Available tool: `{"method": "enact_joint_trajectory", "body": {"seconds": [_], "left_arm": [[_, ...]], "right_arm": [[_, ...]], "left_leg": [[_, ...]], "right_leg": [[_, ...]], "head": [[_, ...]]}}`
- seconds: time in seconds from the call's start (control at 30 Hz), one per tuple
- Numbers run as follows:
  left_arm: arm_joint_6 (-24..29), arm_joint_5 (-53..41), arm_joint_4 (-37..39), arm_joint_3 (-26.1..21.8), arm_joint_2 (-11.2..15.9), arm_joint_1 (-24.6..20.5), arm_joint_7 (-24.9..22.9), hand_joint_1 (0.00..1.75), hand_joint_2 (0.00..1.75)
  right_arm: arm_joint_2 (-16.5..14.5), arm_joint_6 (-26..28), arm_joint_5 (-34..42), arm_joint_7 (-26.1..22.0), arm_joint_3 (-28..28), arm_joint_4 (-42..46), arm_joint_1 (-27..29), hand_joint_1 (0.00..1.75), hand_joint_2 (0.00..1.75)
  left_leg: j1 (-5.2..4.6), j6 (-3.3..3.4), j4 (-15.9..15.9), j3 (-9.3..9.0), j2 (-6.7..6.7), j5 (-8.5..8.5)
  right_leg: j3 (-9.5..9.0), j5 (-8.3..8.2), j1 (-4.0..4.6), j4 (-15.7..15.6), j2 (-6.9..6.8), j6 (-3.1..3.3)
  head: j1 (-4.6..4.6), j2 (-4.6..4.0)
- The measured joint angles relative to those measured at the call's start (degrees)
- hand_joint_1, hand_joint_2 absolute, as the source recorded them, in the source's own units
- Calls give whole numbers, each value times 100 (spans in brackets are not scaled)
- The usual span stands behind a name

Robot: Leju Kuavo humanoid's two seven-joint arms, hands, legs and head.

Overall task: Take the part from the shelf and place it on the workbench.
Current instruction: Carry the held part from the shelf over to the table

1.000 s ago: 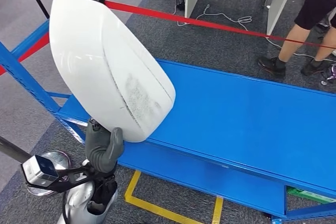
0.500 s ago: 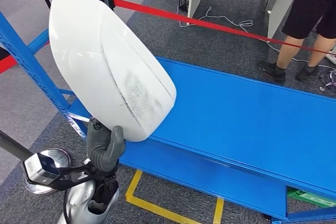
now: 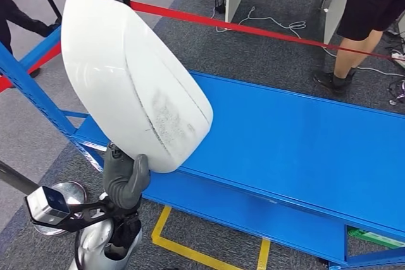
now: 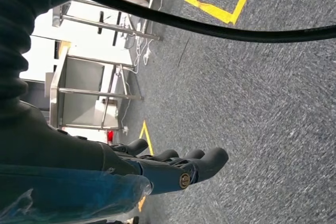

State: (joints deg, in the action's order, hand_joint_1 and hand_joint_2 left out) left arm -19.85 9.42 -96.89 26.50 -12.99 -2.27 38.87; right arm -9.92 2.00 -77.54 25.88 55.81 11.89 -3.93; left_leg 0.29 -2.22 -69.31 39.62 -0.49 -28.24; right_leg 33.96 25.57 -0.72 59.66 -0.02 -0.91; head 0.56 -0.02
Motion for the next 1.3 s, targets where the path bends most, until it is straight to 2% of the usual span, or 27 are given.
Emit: {"method": "enact_joint_trajectory", "body": {"seconds": [0.03, 0.1, 0.13, 0.2, 0.27, 0.3, 0.37, 0.4, 0.43, 0.47, 0.53, 0.57, 0.6, 0.63, 0.7, 0.77, 0.8, 0.9, 0.93, 0.97, 1.0, 1.07, 1.13, 1.23, 1.27, 1.3], "left_arm": [[0, 0, -1, 1, -1, -1, -1, 175, 175], [-1, 1, -1, 4, -4, -7, -5, 175, 175], [-1, 2, -1, 6, -5, -8, -7, 175, 175], [-2, 4, -1, 6, -9, -6, -10, 175, 175], [-3, 4, -1, 6, -16, -7, -10, 175, 175], [-5, 4, -1, 6, -19, -8, -10, 175, 175], [-9, 4, -1, 6, -19, -7, -10, 175, 175], [-10, 4, -1, 5, -18, -6, -10, 175, 175], [-10, 4, -1, 4, -17, -6, -9, 175, 175], [-11, 4, -1, 2, -17, -5, -7, 175, 175], [-11, 1, -1, -1, -17, -5, 11, 175, 175], [-11, -6, -1, -2, -16, -5, 26, 175, 175], [-11, -16, -1, -4, -15, -5, 41, 175, 175], [-9, -26, -1, -7, -14, -4, 53, 175, 175], [2, -49, -1, -15, -11, -3, 65, 175, 175], [19, -73, -3, -19, -9, -2, 69, 175, 175], [27, -82, -3, -19, -7, -2, 71, 175, 175], [40, -95, -3, -21, 5, 21, 69, 175, 175], [43, -94, -3, -23, 8, 34, 56, 175, 175], [46, -89, -3, -25, 8, 43, 34, 175, 175], [49, -76, -3, -27, 8, 49, -1, 175, 175], [54, -44, -2, -27, 7, 46, -92, 175, 175], [54, -16, 5, -21, 8, 37, -177, 175, 175], [52, 5, 33, -14, 9, 34, -233, 175, 175], [52, 7, 42, -10, 8, 32, -242, 175, 175], [52, 8, 50, -5, 8, 30, -246, 175, 175]], "right_arm": [[0, 1, -1, 0, 5, 0, -1, 0, 175], [0, 1, 0, 0, 15, 0, 0, 0, 175], [0, 1, 0, 0, 20, 0, 3, 0, 175], [0, 1, 0, 4, 32, 0, 5, 0, 175], [0, -3, -3, 7, 47, 0, 4, 0, 175], [0, -13, -9, -7, 55, 0, 3, 0, 175], [0, -51, -31, -92, 63, 0, 6, 0, 175], [0, -77, -48, -165, 64, 0, 9, 0, 175], [0, -104, -63, -242, 64, 0, 12, 0, 175], [0, -128, -79, -315, 64, 0, 14, 0, 175], [0, -166, -97, -426, 64, 0, 18, 0, 175], [0, -176, -104, -465, 64, 0, 21, 0, 175], [0, -181, -109, -495, 63, 0, 24, 0, 175], [0, -184, -111, -517, 63, 0, 28, 0, 175], [-1, -178, -119, -546, 64, 0, 35, 0, 175], [-4, -165, -131, -570, 64, 0, 36, 0, 175], [-6, -158, -137, -579, 64, 0, 34, 0, 175], [-8, -146, -156, -590, 64, 0, 40, 0, 175], [-8, -141, -161, -590, 64, 0, 44, 0, 175], [-8, -136, -166, -588, 64, 0, 45, 0, 175], [-10, -131, -167, -583, 64, 0, 45, 0, 175], [-16, -122, -167, -564, 64, 0, 42, 0, 175], [-21, -116, -164, -545, 64, 0, 39, 0, 175], [-25, -101, -161, -533, 64, 0, 40, 0, 175], [-26, -95, -160, -528, 64, 0, 40, 0, 175], [-26, -90, -159, -525, 64, 0, 40, 0, 175]], "left_leg": [[0, 13, 389, -202, 38, 179], [-11, 55, 985, -499, 98, 343], [-21, 83, 1099, -544, 111, 342], [-27, 153, 1133, -535, 79, 350], [-13, 222, 1152, -542, 54, 369], [-6, 252, 1161, -546, 47, 374], [-16, 288, 1161, -546, 37, 368], [-22, 296, 1160, -546, 31, 366], [-26, 299, 1160, -549, 23, 364], [-27, 299, 1159, -556, 13, 363], [-25, 282, 1156, -578, -14, 354], [-36, 260, 1145, -582, -26, 345], [-44, 232, 1136, -581, -36, 343], [-51, 201, 1133, -576, -42, 346], [-45, 142, 1145, -569, -49, 361], [-34, 79, 1049, -526, -39, 271], [-30, 48, 850, -435, -33, 141], [-21, -8, -183, 69, -24, -334], [-21, -11, -380, 174, -23, -363], [-20, -9, -381, 182, -23, -287], [-20, -1, -169, 80, -20, -122], [-21, 21, 570, -298, -3, 236], [-25, 67, 1052, -526, 2, 377], [-30, 177, 1141, -517, -14, 410], [-24, 217, 1151, -508, -11, 431], [-16, 254, 1162, -495, -7, 455]], "right_leg": [[-6, 4, 2, 1, -3, -12], [-3, 14, 28, 8, -8, -66], [0, 12, 39, 0, -16, -100], [0, 4, 39, -28, -41, -169], [67, 119, 30, 118, -38, -223], [180, 264, 28, 362, -29, -240], [534, 624, 30, 1123, -17, -258], [695, 734, 30, 1448, -16, -262], [773, 738, 30, 1593, -15, -264], [742, 634, 29, 1514, -15, -262], [395, 250, 21, 802, -12, -249], [196, 113, 20, 424, -2, -236], [57, 32, 20, 154, 9, -216], [-6, 17, 27, 27, 21, -191], [-3, 11, 42, 8, 33, -122], [-6, -10, 31, -12, 30, -53], [-10, -19, 19, -23, 26, -25], [-4, -19, 15, -25, 9, 11], [-3, -18, 15, -24, 5, 13], [-4, -17, 15, -24, 4, 13], [-8, -20, 13, -23, 4, 8], [-10, -25, 24, -11, 10, -19], [13, -38, 47, -2, 16, -76], [43, -56, 41, -19, 9, -172], [72, 16, 36, 39, 9, -198], [138, 165, 34, 206, 12, -220]], "head": [[-1, 0], [-2, 0], [-1, 0], [9, 0], [27, 0], [38, 0], [62, 0], [65, 0], [68, 0], [68, 0], [69, 0], [68, 0], [64, 0], [61, 0], [58, 0], [45, 0], [33, 0], [8, 0], [7, 0], [8, 0], [8, 0], [3, 0], [2, 0], [2, 0], [9, 0], [18, 0]]}}
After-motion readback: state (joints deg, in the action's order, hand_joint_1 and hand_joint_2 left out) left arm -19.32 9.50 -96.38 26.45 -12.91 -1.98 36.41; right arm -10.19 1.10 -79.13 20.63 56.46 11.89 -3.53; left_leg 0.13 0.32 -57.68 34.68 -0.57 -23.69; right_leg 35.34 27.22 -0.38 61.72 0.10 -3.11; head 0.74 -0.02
